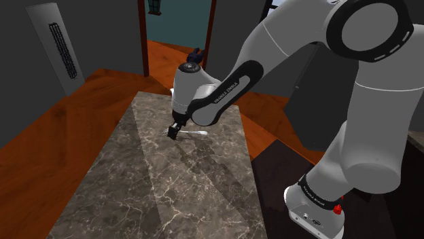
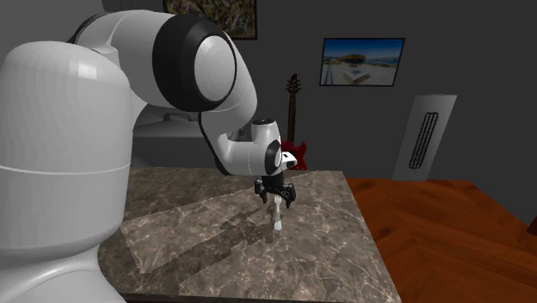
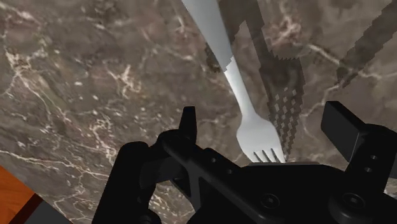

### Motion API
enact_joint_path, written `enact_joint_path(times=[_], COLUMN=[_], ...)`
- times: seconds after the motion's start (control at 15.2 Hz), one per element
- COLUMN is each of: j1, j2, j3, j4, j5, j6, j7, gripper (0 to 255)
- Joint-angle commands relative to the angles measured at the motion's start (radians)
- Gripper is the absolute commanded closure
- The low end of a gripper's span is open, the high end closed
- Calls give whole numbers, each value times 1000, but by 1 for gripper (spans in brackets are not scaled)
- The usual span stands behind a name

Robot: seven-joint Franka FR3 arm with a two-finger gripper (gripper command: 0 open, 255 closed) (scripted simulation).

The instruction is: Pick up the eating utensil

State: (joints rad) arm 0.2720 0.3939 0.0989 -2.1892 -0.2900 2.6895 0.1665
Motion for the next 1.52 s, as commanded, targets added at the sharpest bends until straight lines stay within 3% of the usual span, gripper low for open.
enact_joint_path(times=[0.0,0.59,1.45], j1=[0,0,-26], j2=[7,5,-137], j3=[-2,-2,37], j4=[3,2,3], j5=[-2,-2,66], j6=[4,4,-137], j7=[1,0,-61], gripper=[255,255,255])
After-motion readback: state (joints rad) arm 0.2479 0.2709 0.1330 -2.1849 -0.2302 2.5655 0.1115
